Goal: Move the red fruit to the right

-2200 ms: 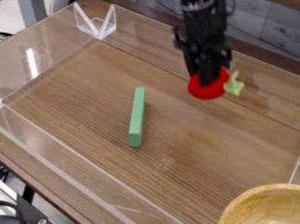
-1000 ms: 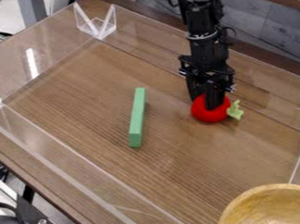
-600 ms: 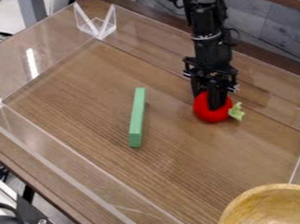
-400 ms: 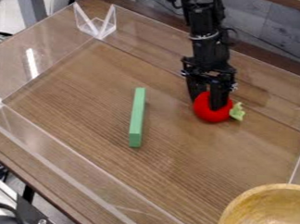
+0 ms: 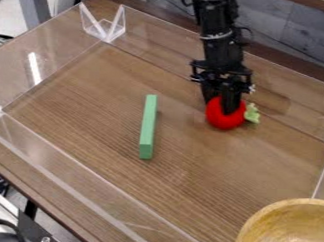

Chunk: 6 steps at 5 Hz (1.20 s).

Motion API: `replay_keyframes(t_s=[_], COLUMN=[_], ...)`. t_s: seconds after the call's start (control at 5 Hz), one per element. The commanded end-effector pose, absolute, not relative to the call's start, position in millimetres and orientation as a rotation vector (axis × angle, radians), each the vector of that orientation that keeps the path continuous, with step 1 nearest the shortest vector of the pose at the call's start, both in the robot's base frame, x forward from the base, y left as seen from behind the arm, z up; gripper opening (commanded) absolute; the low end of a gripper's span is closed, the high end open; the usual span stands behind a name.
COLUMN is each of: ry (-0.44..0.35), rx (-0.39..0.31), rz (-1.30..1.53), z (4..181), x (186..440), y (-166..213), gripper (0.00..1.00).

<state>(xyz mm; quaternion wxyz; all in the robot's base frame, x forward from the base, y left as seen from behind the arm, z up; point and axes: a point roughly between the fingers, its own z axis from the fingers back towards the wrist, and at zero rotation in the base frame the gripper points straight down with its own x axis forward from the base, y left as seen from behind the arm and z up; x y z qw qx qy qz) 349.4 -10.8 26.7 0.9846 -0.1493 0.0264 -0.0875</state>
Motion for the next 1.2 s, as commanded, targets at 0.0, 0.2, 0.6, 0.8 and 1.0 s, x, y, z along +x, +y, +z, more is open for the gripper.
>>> replay_keyframes(t_s=[0.0,0.2,0.6,0.8,1.0], ry=[-0.006,-0.003,-0.054,-0.096,-0.109], rx=[-0.28,-0.288,-0.321,-0.329,-0.331], rz=[-0.167,-0.164,-0.193,-0.185,-0.164], z=[50.8,55.0,102.5,124.0,127.8], x=[356,355,351,352,353], y=[6,13,9,38,64], gripper=[0.0,1.0,0.0,0.0,0.0])
